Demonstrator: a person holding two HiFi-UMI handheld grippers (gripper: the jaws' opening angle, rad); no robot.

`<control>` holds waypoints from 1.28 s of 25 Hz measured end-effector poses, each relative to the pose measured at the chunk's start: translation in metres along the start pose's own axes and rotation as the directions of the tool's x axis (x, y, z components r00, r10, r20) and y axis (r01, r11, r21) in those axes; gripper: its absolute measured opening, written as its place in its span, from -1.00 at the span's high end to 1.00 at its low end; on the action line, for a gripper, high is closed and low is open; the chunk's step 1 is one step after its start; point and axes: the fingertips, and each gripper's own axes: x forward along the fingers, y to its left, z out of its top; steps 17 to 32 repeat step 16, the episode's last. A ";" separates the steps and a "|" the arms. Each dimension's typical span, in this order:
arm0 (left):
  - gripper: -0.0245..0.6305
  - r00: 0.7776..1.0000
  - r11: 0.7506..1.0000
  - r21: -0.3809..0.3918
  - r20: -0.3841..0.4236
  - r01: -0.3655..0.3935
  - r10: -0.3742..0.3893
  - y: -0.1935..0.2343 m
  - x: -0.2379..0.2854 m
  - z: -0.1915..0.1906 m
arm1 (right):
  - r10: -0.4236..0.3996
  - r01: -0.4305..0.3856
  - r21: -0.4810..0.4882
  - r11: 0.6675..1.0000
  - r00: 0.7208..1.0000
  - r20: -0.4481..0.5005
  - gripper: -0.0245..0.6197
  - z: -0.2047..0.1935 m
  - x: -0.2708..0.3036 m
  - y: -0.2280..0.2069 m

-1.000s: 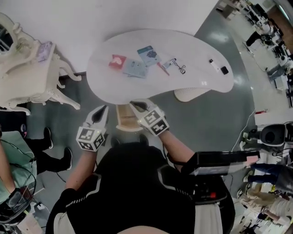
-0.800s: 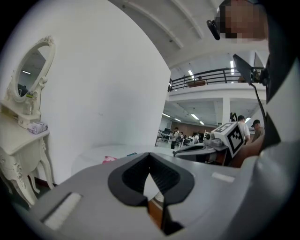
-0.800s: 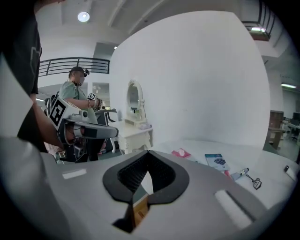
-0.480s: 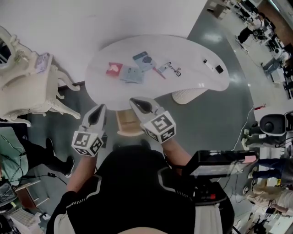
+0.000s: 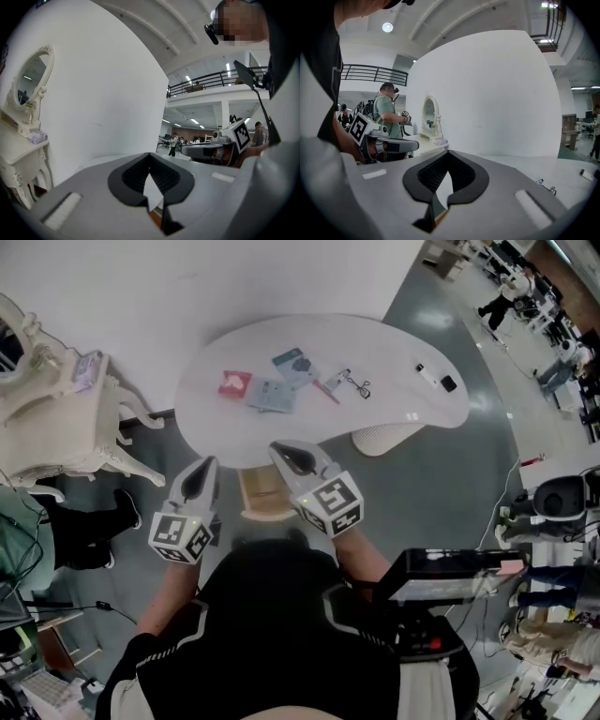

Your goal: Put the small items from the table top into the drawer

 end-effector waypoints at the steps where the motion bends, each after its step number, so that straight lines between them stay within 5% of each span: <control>1: 0.93 1.000 1.000 0.001 0.002 0.001 -0.001 -0.001 -0.001 0.001 | 0.001 -0.001 -0.002 1.000 1.000 0.004 0.92 0.001 0.000 0.000; 32: 0.93 1.000 1.000 -0.003 0.025 0.003 -0.003 -0.005 -0.007 0.002 | -0.016 0.017 -0.022 1.000 0.999 0.040 0.92 0.008 -0.005 0.000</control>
